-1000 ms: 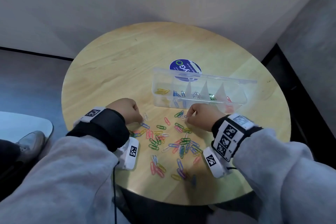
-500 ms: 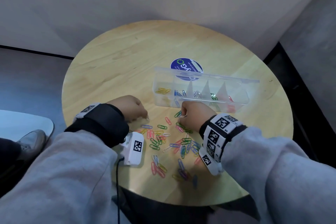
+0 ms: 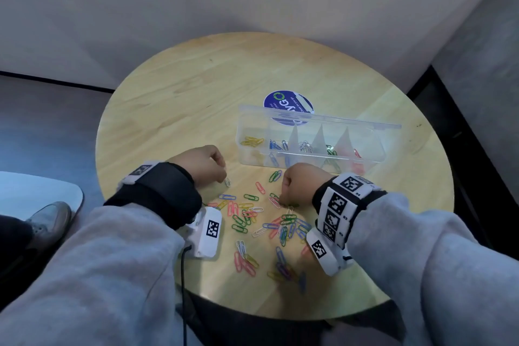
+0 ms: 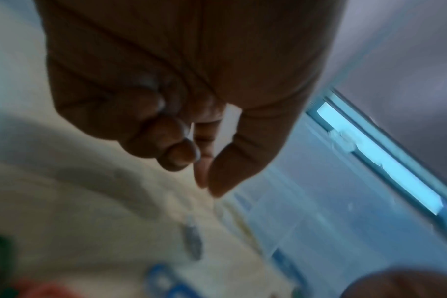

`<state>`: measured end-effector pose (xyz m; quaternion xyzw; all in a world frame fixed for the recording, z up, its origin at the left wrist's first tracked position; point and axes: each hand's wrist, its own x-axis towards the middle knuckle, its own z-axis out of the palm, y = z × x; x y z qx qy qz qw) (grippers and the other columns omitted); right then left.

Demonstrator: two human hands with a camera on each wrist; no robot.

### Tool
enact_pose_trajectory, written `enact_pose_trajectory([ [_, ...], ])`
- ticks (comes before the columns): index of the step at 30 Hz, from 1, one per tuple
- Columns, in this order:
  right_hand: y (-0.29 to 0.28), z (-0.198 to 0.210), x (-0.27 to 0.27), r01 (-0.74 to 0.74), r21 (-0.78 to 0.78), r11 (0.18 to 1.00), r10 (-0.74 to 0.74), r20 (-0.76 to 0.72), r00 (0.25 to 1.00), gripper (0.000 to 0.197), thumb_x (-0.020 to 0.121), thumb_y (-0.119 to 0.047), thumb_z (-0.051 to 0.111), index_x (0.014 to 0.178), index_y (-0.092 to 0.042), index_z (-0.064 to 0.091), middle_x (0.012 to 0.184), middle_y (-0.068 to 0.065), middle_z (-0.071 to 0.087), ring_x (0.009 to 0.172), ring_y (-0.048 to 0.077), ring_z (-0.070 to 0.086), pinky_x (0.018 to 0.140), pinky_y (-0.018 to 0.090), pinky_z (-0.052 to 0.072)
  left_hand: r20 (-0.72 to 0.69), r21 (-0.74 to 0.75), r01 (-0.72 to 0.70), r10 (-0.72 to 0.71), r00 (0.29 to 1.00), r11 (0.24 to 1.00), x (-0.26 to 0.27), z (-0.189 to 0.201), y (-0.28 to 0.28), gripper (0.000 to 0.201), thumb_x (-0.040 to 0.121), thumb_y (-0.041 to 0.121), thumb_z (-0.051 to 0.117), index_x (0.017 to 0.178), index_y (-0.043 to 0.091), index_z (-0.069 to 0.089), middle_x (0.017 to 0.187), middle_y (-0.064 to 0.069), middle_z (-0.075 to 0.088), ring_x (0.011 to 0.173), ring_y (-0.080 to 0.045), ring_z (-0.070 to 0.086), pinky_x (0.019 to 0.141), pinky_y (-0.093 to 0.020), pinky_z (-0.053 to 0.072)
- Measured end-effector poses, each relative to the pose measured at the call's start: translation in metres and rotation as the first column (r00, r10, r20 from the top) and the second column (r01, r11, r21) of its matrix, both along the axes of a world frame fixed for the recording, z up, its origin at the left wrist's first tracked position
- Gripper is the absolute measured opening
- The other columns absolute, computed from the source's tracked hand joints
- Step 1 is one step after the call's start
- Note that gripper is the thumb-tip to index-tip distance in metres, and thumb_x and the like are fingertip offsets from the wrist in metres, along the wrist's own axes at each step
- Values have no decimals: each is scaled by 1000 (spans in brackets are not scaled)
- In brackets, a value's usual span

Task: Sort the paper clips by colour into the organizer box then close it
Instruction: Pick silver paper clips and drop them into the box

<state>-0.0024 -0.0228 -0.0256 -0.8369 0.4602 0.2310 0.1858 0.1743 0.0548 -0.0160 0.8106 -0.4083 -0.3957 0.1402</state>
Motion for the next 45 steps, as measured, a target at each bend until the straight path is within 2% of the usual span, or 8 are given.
enact_pose_trajectory([
  [3, 1, 1, -6, 31, 80, 996, -36, 58, 998, 9, 76, -21, 68, 78, -14, 62, 78, 4, 57, 74, 18, 51, 65, 26, 42, 129, 69, 114, -123, 984, 991, -3, -3, 3, 26, 78, 10, 58, 96, 29, 61, 68, 5, 50, 58, -13, 46, 53, -22, 34],
  [12, -1, 10, -28, 220, 463, 859, -411, 367, 834, 22, 80, 0, 57, 64, -15, 52, 60, 2, 61, 49, 13, 50, 54, 23, 45, 163, 103, 123, -139, 977, 987, -8, -7, 0, 17, 77, 12, 66, 69, 23, 55, 59, 8, 54, 52, -10, 51, 32, -12, 37],
  [20, 5, 8, -23, 215, 757, 617, -687, 385, 616, 30, 88, 7, 35, 72, -5, 58, 77, 13, 46, 49, 11, 43, 41, 17, 38, 46, 144, 121, -129, 991, 982, 0, 3, 10, 15, 76, 15, 64, 63, 17, 58, 59, 2, 58, 58, -18, 48, 63, -22, 39],
  [25, 17, 12, -17, 261, 787, 560, -726, 314, 612, 29, 90, 7, 28, 69, -6, 45, 62, 8, 38, 52, 15, 35, 42, 17, 33, -207, -33, -57, 49, 977, 998, 10, 17, 24, 32, 80, -4, 59, 58, 11, 42, 61, -9, 54, 54, -19, 43, 51, -21, 36],
  [28, 26, 13, -12, 223, 703, 676, -593, 339, 730, 21, 90, 2, 39, 72, -9, 46, 63, 8, 47, 55, 18, 41, 45, 20, 35, -284, -76, -116, 90, 955, 990, 12, 22, 38, 33, 81, -10, 54, 58, 11, 41, 61, -10, 55, 53, -18, 45, 46, -17, 39],
  [33, 37, 20, -4, 26, 253, 967, -103, 296, 950, 8, 78, -12, 61, 82, -19, 60, 70, -8, 55, 67, 12, 51, 61, 24, 43, -366, -17, -164, 147, 919, 986, 1, 28, 50, 26, 91, -3, 38, 76, 13, 53, 61, -6, 46, 50, -16, 43, 37, -13, 34],
  [41, 46, 12, 15, -154, 54, 987, 146, 133, 980, 14, 81, -16, 61, 91, -25, 57, 76, -8, 49, 80, 18, 53, 61, 25, 44, -474, 119, -57, 107, 874, 991, -16, 20, 49, 26, 89, 5, 36, 69, 8, 53, 63, -3, 43, 45, -11, 41, 37, -14, 31],
  [45, 43, 10, 14, -180, 47, 983, 173, 114, 978, 5, 83, -13, 58, 84, -17, 56, 76, -3, 54, 77, 17, 51, 59, 24, 41, -193, 133, 296, -269, 944, 946, -28, 18, 47, 6, 79, 15, 61, 82, 20, 63, 65, 4, 49, 49, -9, 37, 45, -18, 27],
])
